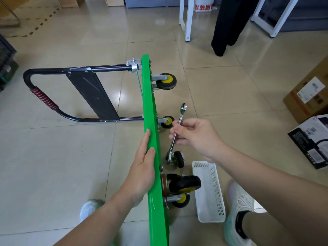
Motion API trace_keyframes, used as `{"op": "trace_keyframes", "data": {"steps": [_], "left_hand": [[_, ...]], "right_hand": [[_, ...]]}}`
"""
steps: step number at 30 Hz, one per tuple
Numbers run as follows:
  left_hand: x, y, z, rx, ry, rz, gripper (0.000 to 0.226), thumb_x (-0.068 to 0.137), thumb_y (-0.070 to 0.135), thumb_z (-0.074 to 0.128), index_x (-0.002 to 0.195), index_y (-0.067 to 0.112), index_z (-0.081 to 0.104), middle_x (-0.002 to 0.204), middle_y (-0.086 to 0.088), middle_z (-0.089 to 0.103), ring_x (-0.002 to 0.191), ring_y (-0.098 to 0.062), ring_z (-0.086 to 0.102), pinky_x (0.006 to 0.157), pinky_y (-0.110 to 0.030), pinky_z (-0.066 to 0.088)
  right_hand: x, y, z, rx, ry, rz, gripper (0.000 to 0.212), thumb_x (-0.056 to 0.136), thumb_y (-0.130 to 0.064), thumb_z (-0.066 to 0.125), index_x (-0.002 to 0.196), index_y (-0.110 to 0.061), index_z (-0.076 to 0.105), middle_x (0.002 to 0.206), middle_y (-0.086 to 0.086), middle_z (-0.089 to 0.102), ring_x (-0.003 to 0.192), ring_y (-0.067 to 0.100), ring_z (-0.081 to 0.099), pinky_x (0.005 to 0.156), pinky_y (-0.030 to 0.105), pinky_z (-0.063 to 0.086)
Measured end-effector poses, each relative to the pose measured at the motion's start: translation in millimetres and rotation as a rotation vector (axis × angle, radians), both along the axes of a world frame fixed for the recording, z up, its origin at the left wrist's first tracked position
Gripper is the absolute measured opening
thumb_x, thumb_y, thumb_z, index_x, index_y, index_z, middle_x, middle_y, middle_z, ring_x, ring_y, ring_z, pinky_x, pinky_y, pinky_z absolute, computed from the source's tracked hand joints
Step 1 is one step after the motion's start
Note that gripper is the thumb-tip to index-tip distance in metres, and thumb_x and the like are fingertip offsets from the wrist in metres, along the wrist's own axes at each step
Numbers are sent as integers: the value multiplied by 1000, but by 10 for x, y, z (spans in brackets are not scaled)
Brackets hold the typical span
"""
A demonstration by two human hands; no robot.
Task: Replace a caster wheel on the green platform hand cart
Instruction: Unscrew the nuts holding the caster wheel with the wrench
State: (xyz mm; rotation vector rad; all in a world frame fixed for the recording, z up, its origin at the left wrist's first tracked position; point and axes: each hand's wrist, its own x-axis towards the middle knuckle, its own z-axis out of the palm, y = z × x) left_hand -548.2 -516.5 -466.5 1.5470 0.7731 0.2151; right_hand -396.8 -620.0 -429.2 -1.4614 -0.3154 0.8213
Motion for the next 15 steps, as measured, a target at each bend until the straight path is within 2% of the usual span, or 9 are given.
{"op": "trace_keyframes", "data": {"steps": [2,5,8,15], "left_hand": [[3,3,-13,2,1,-7,52,112,29,31,151,63,25,159,30,30,141,9,32,107,-14,25],[6,10,-2,14,10,-11,52,112,28,32,151,62,25,158,30,29,140,11,31,106,-10,24],[8,19,1,18,19,-25,52,112,28,32,151,62,24,159,28,29,142,9,31,112,-17,24],[0,42,17,21,27,-34,52,112,30,31,151,63,22,160,27,28,143,7,31,109,-15,24]], "right_hand": [[64,86,-74,-53,13,52,9,95,-9,65,101,-4,69,91,10,73,78,18,74,70,26,60],[98,179,-127,-106,7,130,8,94,-12,66,99,-7,70,87,8,74,79,20,75,70,27,60],[107,258,-120,-135,5,200,7,95,-10,65,99,-8,71,85,6,73,75,17,74,65,23,58],[69,373,-151,-171,15,311,15,95,-12,65,106,-4,72,89,6,76,78,15,73,68,23,59]]}}
